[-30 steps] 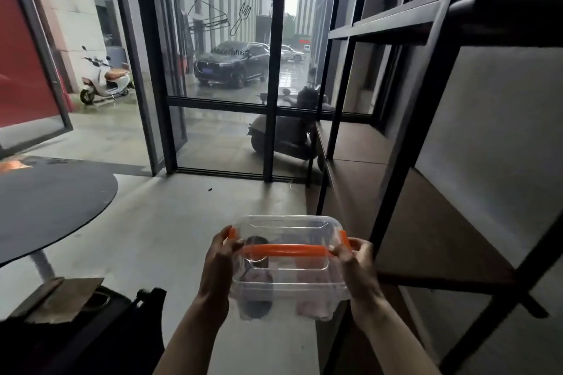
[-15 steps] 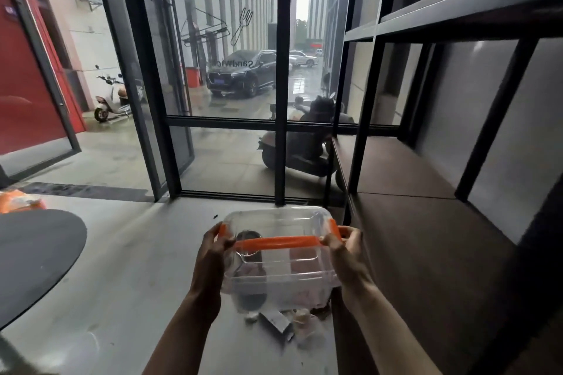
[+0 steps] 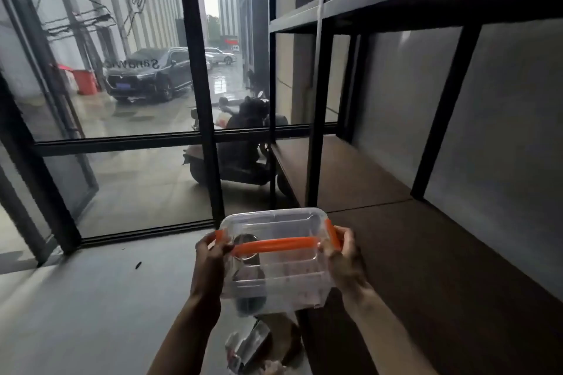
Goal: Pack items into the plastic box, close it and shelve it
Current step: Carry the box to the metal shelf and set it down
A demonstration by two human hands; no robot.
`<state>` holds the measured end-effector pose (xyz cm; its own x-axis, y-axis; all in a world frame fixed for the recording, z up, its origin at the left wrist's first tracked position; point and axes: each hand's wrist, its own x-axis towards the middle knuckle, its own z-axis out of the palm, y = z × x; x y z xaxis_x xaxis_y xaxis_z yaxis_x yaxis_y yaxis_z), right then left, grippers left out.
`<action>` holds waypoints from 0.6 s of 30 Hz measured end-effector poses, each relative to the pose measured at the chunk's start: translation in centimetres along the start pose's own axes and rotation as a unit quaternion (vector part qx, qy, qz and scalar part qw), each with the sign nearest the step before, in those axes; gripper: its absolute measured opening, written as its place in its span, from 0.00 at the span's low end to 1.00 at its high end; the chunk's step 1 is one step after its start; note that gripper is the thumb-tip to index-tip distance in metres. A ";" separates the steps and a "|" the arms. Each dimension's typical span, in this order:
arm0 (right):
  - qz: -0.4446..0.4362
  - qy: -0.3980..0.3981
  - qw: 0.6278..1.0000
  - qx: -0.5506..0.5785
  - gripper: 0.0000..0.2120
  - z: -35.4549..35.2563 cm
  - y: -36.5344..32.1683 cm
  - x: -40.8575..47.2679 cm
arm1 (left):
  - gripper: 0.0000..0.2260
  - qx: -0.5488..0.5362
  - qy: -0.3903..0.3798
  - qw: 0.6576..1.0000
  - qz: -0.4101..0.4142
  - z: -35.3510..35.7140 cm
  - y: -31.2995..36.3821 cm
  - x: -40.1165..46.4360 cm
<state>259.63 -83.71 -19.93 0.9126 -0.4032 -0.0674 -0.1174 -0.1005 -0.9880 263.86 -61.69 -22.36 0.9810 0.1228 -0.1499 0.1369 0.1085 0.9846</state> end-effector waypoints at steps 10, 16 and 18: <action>0.083 0.194 0.977 -0.031 0.30 -2.9 0.6 7.6 | 0.25 0.094 -0.237 0.967 -0.028 13.0 1.4 14.9; 0.148 0.317 0.937 0.003 0.35 -8.0 3.2 3.3 | 0.34 0.136 -0.406 0.904 -0.009 21.2 -1.5 13.5; 0.165 0.360 0.918 -0.016 0.33 -9.7 4.2 1.4 | 0.31 0.146 -0.447 0.883 -0.006 23.3 -2.5 11.6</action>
<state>256.58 -93.54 -22.84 0.3314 -0.9119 -0.2422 -0.3625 0.1140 -0.9250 278.06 -83.57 -24.42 0.6778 -0.7177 -0.1594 0.0502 -0.1711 0.9840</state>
